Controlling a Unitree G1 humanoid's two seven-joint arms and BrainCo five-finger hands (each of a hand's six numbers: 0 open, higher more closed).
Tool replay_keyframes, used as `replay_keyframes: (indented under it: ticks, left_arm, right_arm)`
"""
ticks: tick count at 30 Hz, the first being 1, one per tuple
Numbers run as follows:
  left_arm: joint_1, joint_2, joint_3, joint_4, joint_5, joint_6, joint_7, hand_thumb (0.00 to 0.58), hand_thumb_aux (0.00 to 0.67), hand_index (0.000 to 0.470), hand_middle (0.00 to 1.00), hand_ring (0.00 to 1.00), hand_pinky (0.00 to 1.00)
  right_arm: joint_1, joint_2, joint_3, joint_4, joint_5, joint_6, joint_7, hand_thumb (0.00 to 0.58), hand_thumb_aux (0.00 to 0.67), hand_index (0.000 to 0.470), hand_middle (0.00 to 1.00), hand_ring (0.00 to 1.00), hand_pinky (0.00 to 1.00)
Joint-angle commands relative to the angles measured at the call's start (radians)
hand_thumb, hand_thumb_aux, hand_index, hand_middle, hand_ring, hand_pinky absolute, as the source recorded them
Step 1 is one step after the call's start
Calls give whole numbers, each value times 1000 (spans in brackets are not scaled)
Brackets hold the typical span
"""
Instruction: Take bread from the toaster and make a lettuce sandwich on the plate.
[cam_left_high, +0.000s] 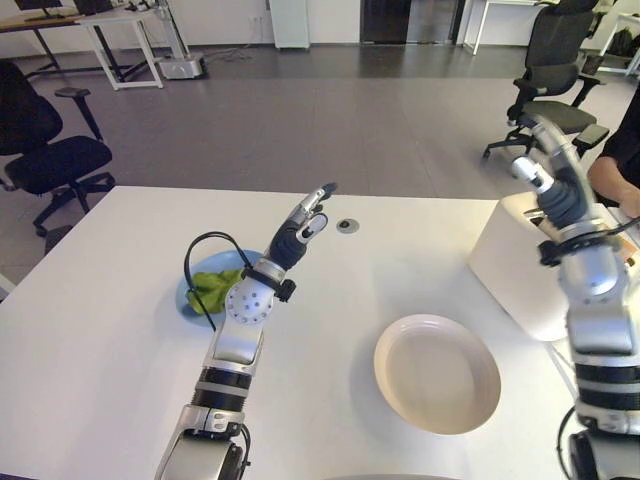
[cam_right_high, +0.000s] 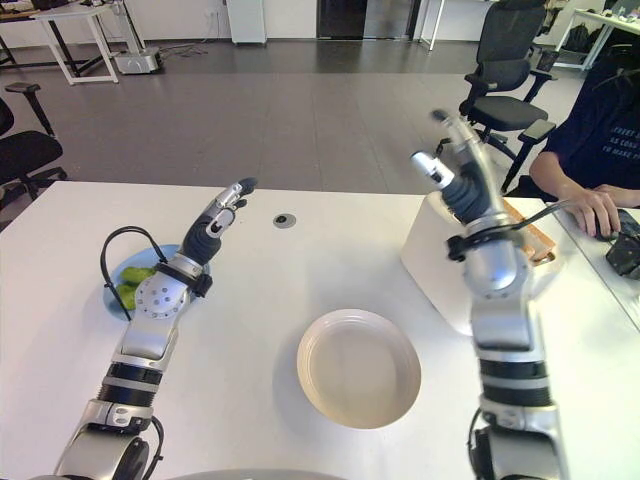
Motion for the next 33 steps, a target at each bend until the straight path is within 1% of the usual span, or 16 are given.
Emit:
replay_keyframes:
  ticks: [1,2,4,6,9,15,21,26,27,28,33]
  left_arm:
    - [-5,34,-4,13,53,-17,21,0,0,0,0,0,0]
    - [-4,38,-2,13,56,-18,23,0,0,0,0,0,0]
    - [13,44,11,-6,58,-15,33,0,0,0,0,0,0]
    - [22,43,14,-13,56,-18,41,0,0,0,0,0,0]
    - [23,45,12,-12,51,-20,44,0,0,0,0,0,0]
    - [2,42,0,9,45,-22,32,0,0,0,0,0,0]
    - [-7,40,-4,40,44,-27,32,0,0,0,0,0,0]
    - [-9,37,-5,53,42,-29,32,0,0,0,0,0,0]
    - [-8,37,-5,51,42,-28,31,0,0,0,0,0,0]
    - [-7,37,-4,49,42,-27,31,0,0,0,0,0,0]
    - [-3,38,-4,44,42,-26,30,0,0,0,0,0,0]
  right_arm:
    - [-62,-185,-7,207,-165,31,-78,0,0,0,0,0,0]
    - [-70,-216,-1,257,-188,38,-83,0,0,0,0,0,0]
    - [-100,-237,22,366,-195,37,-86,0,0,0,0,0,0]
    - [-96,-257,44,457,-210,61,-86,0,0,0,0,0,0]
    - [-79,-288,91,561,-232,107,-34,0,0,0,0,0,0]
    - [-33,-321,118,545,-207,144,56,0,0,0,0,0,0]
    - [-10,-309,129,485,-170,122,126,0,0,0,0,0,0]
    - [-5,-303,149,484,-162,116,161,0,0,0,0,0,0]
    - [-3,-305,155,483,-163,116,168,532,478,335,0,0,0]
    - [-1,-306,157,483,-164,115,170,580,670,470,0,0,0]
    - [-4,-306,160,482,-159,110,167,580,670,470,0,0,0]
